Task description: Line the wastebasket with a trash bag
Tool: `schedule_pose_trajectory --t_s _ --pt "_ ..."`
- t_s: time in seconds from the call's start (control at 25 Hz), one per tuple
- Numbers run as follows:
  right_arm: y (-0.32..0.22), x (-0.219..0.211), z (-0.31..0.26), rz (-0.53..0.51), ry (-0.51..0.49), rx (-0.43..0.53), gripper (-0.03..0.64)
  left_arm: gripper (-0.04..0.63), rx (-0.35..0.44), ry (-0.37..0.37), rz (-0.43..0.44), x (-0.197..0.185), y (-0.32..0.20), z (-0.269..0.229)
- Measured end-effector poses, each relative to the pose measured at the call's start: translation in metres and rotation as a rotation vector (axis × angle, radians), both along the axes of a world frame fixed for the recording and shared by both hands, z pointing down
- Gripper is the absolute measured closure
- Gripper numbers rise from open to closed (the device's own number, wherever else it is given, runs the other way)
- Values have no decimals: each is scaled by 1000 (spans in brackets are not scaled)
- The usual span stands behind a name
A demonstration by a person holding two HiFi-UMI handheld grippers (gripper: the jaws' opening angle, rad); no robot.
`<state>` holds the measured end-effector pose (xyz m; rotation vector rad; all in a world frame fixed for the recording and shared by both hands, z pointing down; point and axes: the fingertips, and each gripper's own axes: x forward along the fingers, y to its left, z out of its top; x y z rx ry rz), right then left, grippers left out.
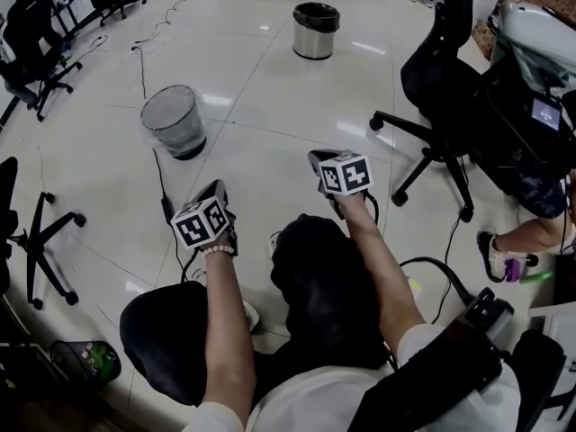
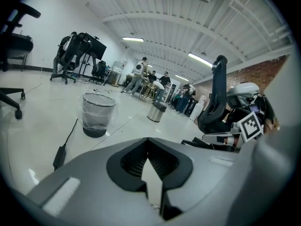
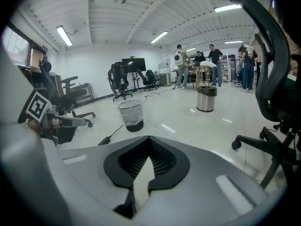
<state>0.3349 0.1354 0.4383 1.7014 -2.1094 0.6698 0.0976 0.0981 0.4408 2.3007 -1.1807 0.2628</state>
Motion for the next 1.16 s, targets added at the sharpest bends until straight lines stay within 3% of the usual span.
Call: schedule_pose_trajectory --t_s 1.16 --pt "2 -8 -3 -6 2 10 617 583 -5 17 0 1 3 0"
